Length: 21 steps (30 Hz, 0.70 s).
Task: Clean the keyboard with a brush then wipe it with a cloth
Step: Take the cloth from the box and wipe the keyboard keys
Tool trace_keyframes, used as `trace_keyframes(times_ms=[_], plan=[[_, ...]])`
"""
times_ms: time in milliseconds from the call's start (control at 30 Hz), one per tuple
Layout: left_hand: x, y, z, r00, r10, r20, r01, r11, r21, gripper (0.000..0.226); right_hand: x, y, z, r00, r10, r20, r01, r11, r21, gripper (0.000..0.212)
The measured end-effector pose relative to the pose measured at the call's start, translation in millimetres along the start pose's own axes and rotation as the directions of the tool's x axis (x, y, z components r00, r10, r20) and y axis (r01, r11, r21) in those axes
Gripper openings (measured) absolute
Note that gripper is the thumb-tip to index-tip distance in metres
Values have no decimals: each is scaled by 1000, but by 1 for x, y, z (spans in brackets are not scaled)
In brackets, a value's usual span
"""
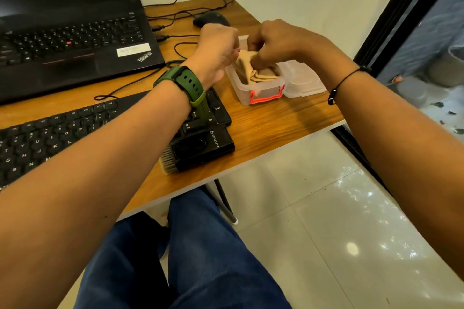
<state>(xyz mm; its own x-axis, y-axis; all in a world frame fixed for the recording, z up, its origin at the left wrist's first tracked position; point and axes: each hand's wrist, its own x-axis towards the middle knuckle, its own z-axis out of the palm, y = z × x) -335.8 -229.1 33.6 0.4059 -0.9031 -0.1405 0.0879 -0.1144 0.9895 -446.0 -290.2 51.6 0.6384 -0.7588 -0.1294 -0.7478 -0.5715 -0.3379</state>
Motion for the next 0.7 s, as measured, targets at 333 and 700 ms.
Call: trace_keyframes(times_ms=[333, 700], plan=[[-13, 14, -8, 997, -66, 30, 68, 996, -55, 22, -21, -11, -16, 945, 71, -320, 103, 862, 497, 9], [-39, 32, -60, 957, -228, 182, 284, 871, -401, 11, -45, -68, 18, 899, -166, -405, 299, 909, 291, 40]])
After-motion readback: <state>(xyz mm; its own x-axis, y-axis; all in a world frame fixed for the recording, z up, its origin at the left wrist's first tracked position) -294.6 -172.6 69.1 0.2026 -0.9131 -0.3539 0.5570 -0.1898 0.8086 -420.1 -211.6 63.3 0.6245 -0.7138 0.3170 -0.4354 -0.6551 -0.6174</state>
